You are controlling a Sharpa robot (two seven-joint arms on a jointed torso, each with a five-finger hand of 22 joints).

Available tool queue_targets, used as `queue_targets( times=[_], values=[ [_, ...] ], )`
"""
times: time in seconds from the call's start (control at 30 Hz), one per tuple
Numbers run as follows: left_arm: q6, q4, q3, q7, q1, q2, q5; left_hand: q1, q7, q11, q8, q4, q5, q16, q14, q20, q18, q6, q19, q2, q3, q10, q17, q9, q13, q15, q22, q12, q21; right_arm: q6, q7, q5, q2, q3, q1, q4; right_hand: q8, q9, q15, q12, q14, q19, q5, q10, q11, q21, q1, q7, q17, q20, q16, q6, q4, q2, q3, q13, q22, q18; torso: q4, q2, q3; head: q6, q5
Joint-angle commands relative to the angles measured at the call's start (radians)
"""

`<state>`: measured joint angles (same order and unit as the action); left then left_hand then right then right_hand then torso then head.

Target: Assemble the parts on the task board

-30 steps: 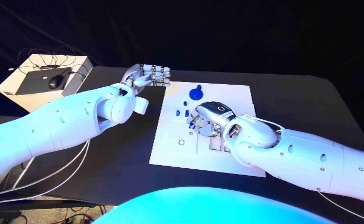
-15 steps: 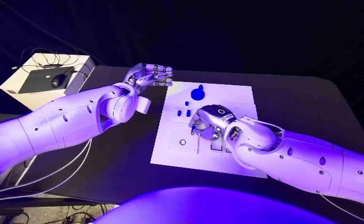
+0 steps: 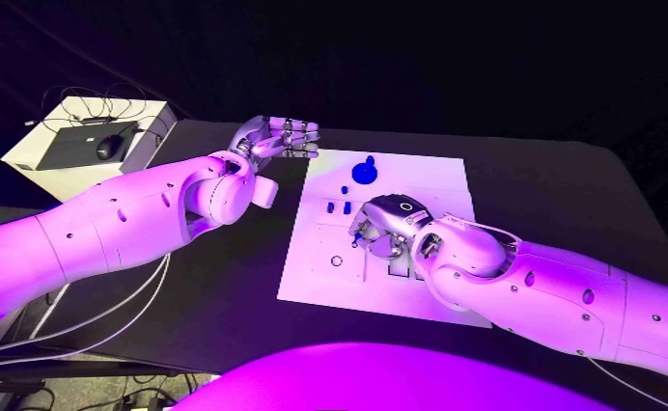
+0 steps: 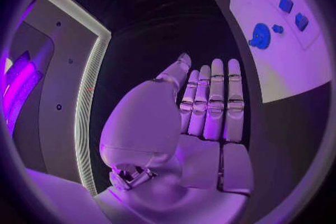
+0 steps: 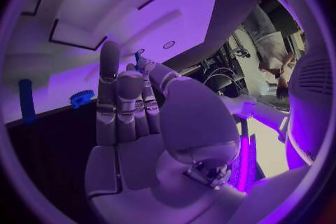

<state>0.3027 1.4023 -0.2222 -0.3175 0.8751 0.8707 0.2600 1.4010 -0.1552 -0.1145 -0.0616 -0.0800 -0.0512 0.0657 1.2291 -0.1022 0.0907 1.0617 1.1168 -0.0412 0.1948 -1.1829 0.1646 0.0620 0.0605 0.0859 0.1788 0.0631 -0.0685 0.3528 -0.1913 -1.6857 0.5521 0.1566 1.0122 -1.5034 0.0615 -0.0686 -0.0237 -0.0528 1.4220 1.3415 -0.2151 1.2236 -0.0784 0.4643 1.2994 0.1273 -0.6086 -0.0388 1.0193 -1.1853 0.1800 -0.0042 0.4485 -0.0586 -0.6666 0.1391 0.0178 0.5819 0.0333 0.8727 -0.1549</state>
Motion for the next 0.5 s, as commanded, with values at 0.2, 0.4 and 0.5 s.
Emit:
queue_targets(
  times=[0.2,0.4,0.5],
  values=[
    [-0.005,0.003,-0.001,-0.015,0.000,0.000,-0.002,-0.007,-0.004,-0.001,-0.002,0.000,0.001,-0.001,-0.006,-0.002,-0.010,-0.002,0.008,-0.002,0.001,0.005,-0.001,0.000,-0.001,-0.001,-0.007,-0.003,-0.006,-0.009,-0.004,-0.016,-0.003,0.001,-0.004,-0.003,0.003,-0.002,-0.006,-0.006,-0.001,0.005,-0.002,0.015,0.011,-0.004,0.008,0.000,0.000,-0.002,0.005,-0.004,0.004,0.017,0.004,-0.001,-0.001,0.021,-0.0001,0.000,0.0000,0.000,-0.003],
    [-0.006,0.002,-0.001,-0.014,0.000,0.000,-0.002,-0.007,-0.004,-0.001,-0.002,0.000,0.001,-0.001,-0.006,-0.002,-0.010,-0.002,0.008,-0.002,0.001,0.005,-0.001,0.000,-0.001,-0.001,-0.007,-0.003,-0.006,-0.010,-0.003,-0.016,-0.001,0.001,-0.005,-0.009,0.003,-0.002,-0.006,-0.006,-0.001,0.005,-0.002,0.015,0.011,-0.004,0.008,0.000,0.000,-0.002,0.005,-0.004,0.004,0.017,0.004,-0.001,-0.001,0.021,-0.0003,0.000,0.0004,0.000,-0.005],
    [-0.007,0.002,-0.001,-0.013,0.000,-0.001,-0.003,-0.008,-0.004,-0.001,-0.001,0.002,0.001,-0.001,-0.006,-0.002,-0.010,-0.002,0.008,-0.002,0.001,0.006,-0.001,0.000,0.000,-0.001,-0.009,-0.003,-0.006,-0.012,-0.003,-0.016,0.000,0.001,-0.005,-0.008,0.003,-0.002,-0.006,-0.006,-0.001,0.005,-0.002,0.015,0.011,-0.004,0.008,0.000,0.000,-0.002,0.005,-0.004,0.004,0.017,0.004,-0.001,-0.001,0.021,-0.0004,-0.001,0.0001,0.000,0.000]
  ],
)
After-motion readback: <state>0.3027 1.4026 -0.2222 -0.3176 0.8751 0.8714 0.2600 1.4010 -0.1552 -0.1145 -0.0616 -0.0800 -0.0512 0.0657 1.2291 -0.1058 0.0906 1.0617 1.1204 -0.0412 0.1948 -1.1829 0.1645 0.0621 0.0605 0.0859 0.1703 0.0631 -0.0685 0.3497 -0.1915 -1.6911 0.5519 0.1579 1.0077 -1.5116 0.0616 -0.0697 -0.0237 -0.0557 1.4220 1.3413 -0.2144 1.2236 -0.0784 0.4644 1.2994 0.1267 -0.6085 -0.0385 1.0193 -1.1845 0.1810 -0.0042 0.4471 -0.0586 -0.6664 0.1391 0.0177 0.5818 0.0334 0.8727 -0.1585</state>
